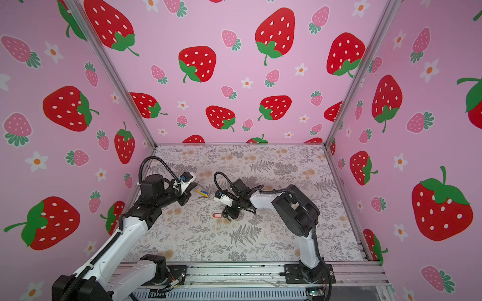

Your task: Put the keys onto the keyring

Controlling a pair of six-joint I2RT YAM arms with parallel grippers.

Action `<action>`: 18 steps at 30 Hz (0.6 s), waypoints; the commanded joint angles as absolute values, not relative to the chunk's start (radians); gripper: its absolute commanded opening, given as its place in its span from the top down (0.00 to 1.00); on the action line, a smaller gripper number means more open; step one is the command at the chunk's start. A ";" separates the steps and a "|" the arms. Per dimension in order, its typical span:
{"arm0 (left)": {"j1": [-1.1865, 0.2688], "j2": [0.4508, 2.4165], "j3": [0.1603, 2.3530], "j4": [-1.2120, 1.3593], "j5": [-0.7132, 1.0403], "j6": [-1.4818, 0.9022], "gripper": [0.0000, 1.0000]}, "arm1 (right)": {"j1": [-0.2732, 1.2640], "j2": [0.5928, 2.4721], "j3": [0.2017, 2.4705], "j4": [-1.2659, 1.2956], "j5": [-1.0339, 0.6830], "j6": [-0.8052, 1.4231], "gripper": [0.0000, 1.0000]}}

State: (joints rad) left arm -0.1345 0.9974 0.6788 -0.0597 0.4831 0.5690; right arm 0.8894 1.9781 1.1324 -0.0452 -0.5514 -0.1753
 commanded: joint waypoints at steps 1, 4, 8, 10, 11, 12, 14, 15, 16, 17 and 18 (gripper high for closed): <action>-0.129 0.991 0.670 -0.031 0.511 0.566 1.00 | 0.897 1.939 1.133 -0.094 -0.576 -0.193 0.92; -0.129 0.989 0.669 -0.027 0.512 0.564 1.00 | 0.897 1.918 1.133 -0.095 -0.564 -0.200 0.93; -0.129 0.977 0.667 -0.020 0.522 0.565 1.00 | 0.894 1.885 1.130 -0.096 -0.540 -0.225 0.95; -0.129 0.970 0.665 -0.013 0.529 0.561 1.00 | 0.887 1.868 1.127 -0.088 -0.531 -0.230 0.95; -0.129 0.968 0.664 -0.011 0.532 0.560 1.00 | 0.883 1.859 1.125 -0.082 -0.529 -0.230 0.96; -0.129 0.963 0.662 -0.008 0.535 0.560 1.00 | 0.876 1.846 1.122 -0.074 -0.523 -0.230 0.97; -0.130 0.959 0.661 -0.004 0.542 0.558 1.00 | 0.862 1.826 1.115 -0.065 -0.530 -0.239 0.98; -0.129 0.959 0.661 -0.006 0.550 0.560 1.00 | 0.856 1.816 1.111 -0.061 -0.533 -0.245 0.98; -0.129 0.957 0.662 -0.008 0.557 0.561 1.00 | 0.848 1.804 1.106 -0.055 -0.533 -0.249 0.98; -0.131 0.957 0.663 -0.008 0.563 0.563 1.00 | 0.842 1.795 1.102 -0.054 -0.535 -0.257 0.98; -0.132 0.957 0.664 -0.008 0.570 0.563 1.00 | 0.831 1.787 1.097 -0.054 -0.539 -0.265 0.98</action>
